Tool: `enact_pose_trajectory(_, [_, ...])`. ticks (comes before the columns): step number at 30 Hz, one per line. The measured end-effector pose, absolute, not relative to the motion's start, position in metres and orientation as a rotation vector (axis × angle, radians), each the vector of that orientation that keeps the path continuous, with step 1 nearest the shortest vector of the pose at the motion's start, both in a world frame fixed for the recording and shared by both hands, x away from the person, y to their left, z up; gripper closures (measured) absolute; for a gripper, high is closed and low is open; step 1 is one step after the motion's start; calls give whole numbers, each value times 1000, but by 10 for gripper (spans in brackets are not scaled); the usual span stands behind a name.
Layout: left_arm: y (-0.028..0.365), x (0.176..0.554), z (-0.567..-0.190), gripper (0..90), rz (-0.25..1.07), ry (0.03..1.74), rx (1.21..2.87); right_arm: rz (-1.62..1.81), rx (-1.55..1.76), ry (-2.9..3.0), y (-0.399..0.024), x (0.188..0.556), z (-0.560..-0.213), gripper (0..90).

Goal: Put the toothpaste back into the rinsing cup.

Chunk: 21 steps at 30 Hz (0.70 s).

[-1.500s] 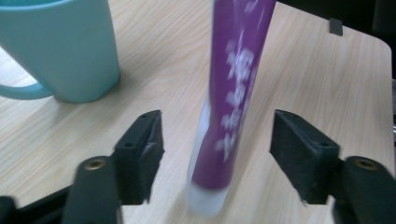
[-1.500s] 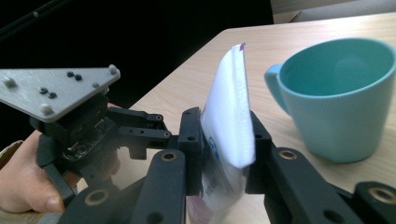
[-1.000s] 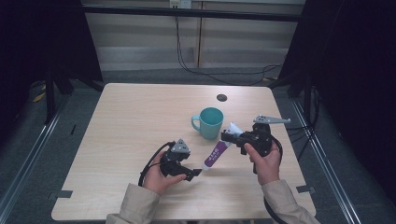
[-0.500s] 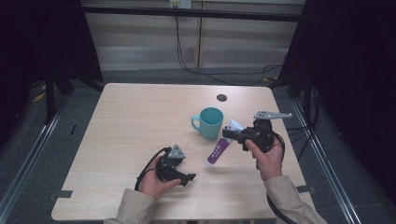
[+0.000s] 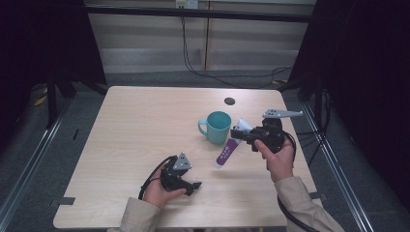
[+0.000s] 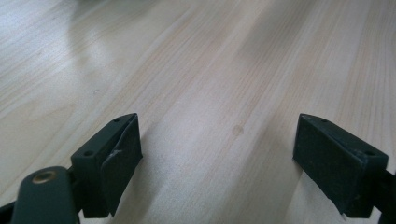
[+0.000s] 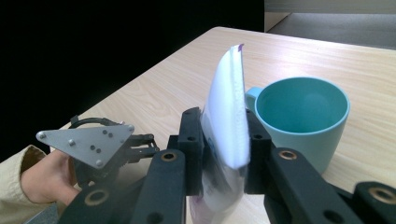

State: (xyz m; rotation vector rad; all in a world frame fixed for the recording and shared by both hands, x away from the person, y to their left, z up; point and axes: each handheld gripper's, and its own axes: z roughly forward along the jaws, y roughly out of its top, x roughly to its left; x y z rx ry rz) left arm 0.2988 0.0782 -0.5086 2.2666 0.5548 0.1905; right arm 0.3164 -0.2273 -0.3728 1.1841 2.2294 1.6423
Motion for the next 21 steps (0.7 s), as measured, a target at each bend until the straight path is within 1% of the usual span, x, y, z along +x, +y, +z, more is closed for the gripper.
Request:
enact_pose_trajectory(4, [78,299,-509,147,189,542,2269,1641,1180,2230,-227,318,-370,741])
enact_pose_trajectory(7, [78,299,-508,115,185,526,2291,1627,1180,2228,-227,320,-367,741])
enact_pose_trajectory(21, [76,296,-509,102,200,556,2271,1593,1159,2217,-228,329,-346,741])
